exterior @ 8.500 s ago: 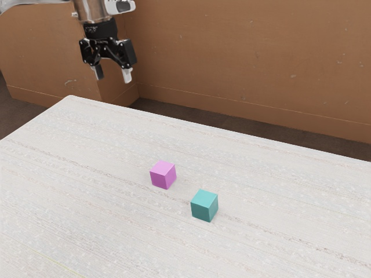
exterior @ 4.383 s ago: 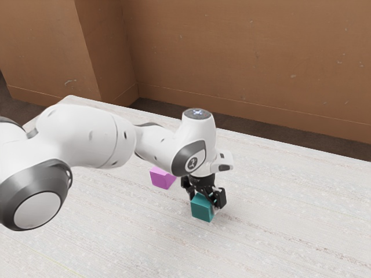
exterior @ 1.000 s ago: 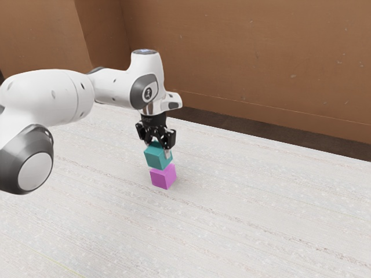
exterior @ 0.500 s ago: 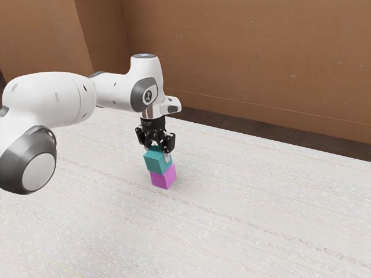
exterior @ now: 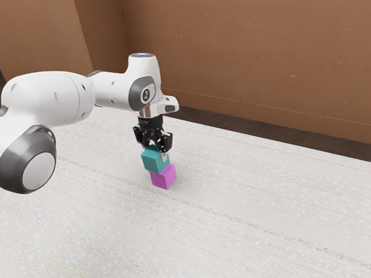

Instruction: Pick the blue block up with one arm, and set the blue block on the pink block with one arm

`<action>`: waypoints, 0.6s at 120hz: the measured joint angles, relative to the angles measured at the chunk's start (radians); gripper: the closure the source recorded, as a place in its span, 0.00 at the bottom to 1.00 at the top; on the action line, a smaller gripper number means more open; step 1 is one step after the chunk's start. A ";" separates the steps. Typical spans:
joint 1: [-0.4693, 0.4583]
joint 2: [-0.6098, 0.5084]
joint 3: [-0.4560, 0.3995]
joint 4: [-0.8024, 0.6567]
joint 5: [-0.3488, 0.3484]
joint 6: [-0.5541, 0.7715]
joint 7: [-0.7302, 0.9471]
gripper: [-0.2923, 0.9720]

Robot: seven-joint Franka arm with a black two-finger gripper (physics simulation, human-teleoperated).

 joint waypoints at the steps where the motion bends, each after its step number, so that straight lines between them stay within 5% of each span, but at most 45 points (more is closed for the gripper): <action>1: 0.000 0.000 0.000 0.000 0.000 0.000 0.001 0.53; 72: 0.004 0.040 0.000 0.068 -0.003 -0.059 0.046 0.53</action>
